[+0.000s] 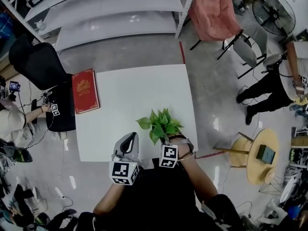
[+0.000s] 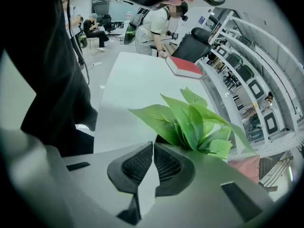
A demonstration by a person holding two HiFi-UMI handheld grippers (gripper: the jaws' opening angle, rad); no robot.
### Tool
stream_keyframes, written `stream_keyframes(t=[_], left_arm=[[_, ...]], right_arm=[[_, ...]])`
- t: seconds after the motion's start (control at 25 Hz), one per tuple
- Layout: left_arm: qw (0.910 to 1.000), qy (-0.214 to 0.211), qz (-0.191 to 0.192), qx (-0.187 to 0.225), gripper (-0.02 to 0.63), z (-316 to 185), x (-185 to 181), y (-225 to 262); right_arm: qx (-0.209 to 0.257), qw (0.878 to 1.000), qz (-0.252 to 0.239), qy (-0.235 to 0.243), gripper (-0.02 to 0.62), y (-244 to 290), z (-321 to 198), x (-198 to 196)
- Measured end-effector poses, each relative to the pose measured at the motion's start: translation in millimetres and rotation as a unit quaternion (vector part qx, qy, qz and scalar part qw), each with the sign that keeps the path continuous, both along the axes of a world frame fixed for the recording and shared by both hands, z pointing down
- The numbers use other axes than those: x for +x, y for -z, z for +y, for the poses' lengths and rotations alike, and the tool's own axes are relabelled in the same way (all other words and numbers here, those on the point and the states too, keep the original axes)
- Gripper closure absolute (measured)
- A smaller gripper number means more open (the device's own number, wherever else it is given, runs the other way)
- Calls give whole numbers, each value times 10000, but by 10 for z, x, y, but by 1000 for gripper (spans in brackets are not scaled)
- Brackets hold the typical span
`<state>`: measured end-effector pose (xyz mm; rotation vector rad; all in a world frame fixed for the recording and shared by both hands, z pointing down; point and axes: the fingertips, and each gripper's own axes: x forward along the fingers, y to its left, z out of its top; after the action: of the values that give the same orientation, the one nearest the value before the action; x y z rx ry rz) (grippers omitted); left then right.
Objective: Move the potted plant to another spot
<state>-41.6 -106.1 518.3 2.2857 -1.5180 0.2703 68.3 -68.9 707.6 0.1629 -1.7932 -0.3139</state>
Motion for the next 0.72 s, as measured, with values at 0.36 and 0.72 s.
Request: stream_keyframes(t=[0.36, 0.72], left_arm=[[9965, 827, -125, 33, 588, -306, -38, 148], [9846, 1732, -245, -22, 588, -323, -357, 166]], right_arm=[[125, 9975, -111, 681, 580, 188, -508, -48], [294, 9900, -235, 1359, 580, 202, -941, -449]])
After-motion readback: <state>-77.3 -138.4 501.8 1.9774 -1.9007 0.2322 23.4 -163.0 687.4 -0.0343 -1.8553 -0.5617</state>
